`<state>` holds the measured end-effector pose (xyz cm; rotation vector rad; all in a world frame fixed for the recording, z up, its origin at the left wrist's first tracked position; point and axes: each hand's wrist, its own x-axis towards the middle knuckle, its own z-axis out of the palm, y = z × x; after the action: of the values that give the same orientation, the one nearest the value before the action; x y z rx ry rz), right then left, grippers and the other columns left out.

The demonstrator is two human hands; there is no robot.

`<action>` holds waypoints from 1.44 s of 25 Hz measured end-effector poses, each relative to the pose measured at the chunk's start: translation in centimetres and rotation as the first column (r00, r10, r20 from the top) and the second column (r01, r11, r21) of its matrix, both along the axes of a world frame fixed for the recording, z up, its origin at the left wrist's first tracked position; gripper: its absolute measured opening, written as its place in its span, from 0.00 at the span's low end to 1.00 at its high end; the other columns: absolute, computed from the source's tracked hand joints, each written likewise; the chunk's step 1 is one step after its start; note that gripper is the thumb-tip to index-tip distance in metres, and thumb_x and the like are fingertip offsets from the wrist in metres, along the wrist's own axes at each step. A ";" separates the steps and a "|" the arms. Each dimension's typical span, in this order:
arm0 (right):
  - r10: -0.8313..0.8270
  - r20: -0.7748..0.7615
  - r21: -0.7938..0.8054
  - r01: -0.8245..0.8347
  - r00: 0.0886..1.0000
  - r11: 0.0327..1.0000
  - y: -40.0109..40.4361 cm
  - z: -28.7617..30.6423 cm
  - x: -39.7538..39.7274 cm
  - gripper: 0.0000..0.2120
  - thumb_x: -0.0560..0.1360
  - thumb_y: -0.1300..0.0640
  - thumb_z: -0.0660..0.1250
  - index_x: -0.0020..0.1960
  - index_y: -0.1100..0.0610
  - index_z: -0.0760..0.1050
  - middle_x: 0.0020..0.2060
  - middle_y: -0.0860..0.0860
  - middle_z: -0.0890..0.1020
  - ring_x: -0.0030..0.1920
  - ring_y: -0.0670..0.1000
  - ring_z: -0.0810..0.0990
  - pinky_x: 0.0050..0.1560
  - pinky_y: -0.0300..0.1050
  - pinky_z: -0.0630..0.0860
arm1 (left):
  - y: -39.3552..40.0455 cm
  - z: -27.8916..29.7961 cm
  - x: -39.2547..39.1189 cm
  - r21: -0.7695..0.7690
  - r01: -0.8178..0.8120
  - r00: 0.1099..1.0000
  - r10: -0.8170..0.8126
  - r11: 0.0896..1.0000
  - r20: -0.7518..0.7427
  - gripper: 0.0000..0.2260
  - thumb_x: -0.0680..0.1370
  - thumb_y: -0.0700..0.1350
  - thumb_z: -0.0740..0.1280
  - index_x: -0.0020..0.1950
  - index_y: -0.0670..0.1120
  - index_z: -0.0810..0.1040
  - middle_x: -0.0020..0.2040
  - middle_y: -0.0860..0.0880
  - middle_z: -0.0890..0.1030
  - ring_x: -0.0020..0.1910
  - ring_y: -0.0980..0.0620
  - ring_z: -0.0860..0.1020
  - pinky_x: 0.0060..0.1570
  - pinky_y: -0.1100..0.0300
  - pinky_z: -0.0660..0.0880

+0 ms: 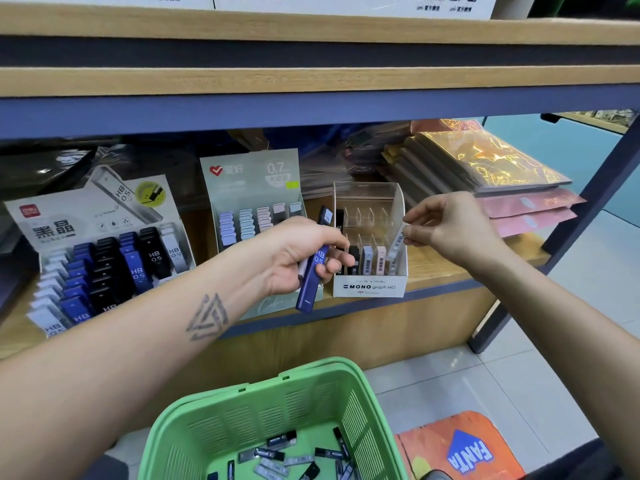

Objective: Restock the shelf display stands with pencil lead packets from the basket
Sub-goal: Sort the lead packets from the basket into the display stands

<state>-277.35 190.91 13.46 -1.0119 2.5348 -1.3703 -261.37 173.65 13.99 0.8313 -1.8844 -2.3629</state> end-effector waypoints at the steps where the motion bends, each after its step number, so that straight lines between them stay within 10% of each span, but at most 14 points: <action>1: -0.015 -0.048 0.040 0.016 0.999 0.999 0.2 -0.1 -0.3 0.04 0.73 0.64 0.77 0.46 0.59 0.83 0.36 0.54 0.86 0.37 0.50 0.87 0.46 0.49 0.84 | 0.1 0.0 0.0 0.002 0.010 1.000 -0.010 1.000 -0.001 0.05 0.79 0.34 0.65 0.54 0.37 0.71 0.38 0.38 0.81 0.24 0.53 0.70 0.19 0.66 0.65; 8: 0.002 -0.271 0.292 0.080 0.962 0.953 -0.1 -2.4 -0.3 0.04 0.73 0.61 0.77 0.47 0.55 0.84 0.40 0.50 0.84 0.41 0.48 0.81 0.42 0.40 0.72 | 0.4 -0.2 0.2 -0.016 0.021 1.000 -0.021 1.000 0.012 0.02 0.80 0.34 0.64 0.49 0.36 0.72 0.38 0.37 0.80 0.23 0.53 0.70 0.19 0.66 0.64; 23: -0.075 -0.298 0.221 0.145 0.952 0.964 -0.4 -3.7 -0.4 0.06 0.73 0.64 0.73 0.47 0.53 0.83 0.36 0.45 0.82 0.41 0.50 0.81 0.47 0.49 0.80 | 0.9 -0.1 0.8 0.082 0.083 0.996 -0.086 0.993 0.035 0.03 0.79 0.33 0.64 0.52 0.36 0.72 0.39 0.38 0.80 0.27 0.52 0.72 0.22 0.66 0.68; 27: 0.092 0.164 -0.095 -0.077 0.982 0.993 -1.6 -1.9 2.1 0.03 0.74 0.63 0.75 0.46 0.56 0.84 0.37 0.51 0.85 0.38 0.49 0.82 0.41 0.44 0.77 | 1.1 0.1 1.2 0.148 0.115 0.993 -0.113 0.982 -0.019 0.08 0.80 0.30 0.61 0.58 0.32 0.73 0.42 0.35 0.82 0.34 0.49 0.80 0.31 0.63 0.77; 30: 0.369 0.437 -0.285 -0.263 0.820 0.922 -2.3 -0.9 4.1 0.05 0.76 0.61 0.73 0.51 0.59 0.83 0.41 0.55 0.85 0.41 0.51 0.82 0.41 0.45 0.78 | 1.2 0.3 1.4 0.202 0.119 0.991 -0.103 0.972 -0.085 0.05 0.81 0.32 0.61 0.55 0.33 0.75 0.46 0.31 0.83 0.42 0.40 0.85 0.42 0.56 0.84; 36: 0.469 0.626 -0.211 -0.444 0.623 0.871 -2.3 0.0 5.5 0.26 0.71 0.57 0.75 0.66 0.59 0.72 0.53 0.62 0.85 0.51 0.61 0.86 0.48 0.51 0.83 | 0.7 0.2 1.0 0.174 -0.086 0.960 0.128 0.981 -0.250 0.06 0.81 0.32 0.63 0.56 0.36 0.76 0.54 0.34 0.83 0.49 0.42 0.85 0.50 0.51 0.83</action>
<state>-271.83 188.66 13.41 -0.8719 1.5885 -1.3019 -260.33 174.34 14.22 0.5779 -1.5279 -2.4421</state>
